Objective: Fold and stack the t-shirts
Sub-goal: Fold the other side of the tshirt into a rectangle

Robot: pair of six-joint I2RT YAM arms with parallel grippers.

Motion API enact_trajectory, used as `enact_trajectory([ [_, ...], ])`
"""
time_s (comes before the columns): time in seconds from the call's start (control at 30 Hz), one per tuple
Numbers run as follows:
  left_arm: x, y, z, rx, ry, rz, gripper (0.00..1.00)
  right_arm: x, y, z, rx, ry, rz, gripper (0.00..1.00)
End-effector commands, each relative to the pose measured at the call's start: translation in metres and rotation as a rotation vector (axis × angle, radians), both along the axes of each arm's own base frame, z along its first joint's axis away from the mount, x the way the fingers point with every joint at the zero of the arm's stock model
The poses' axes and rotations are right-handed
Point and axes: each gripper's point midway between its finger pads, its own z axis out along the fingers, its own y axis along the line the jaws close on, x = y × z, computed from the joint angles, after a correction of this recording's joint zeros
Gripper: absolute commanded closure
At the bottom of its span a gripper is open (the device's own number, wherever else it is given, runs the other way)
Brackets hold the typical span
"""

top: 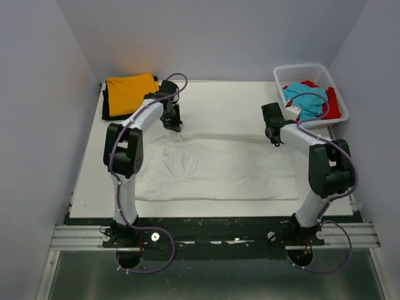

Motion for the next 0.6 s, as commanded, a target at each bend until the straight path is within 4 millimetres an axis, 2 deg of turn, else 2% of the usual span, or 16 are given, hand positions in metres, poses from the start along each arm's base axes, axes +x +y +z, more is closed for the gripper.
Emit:
enact_trajectory([
  [0.0, -0.007, 0.001, 0.05, 0.002, -0.181, 0.026, 1.0, -0.022, 0.01, 0.013, 0.042, -0.018, 0.058, 0.99],
  [0.1, -0.025, 0.004, 0.052, 0.005, -0.213, 0.045, 1.0, -0.04, 0.013, 0.018, 0.067, -0.017, 0.085, 0.99],
  [0.27, -0.057, 0.012, 0.041, 0.054, -0.216, 0.092, 1.0, -0.065, 0.014, 0.028, 0.097, -0.031, 0.115, 0.99],
  [0.43, -0.085, 0.016, 0.043, 0.056, -0.256, 0.169, 1.0, -0.078, 0.018, 0.032, 0.124, -0.032, 0.168, 0.99],
  [0.57, -0.101, 0.027, 0.044, 0.097, -0.279, 0.215, 1.0, -0.088, 0.012, 0.031, 0.104, -0.018, 0.152, 0.99],
])
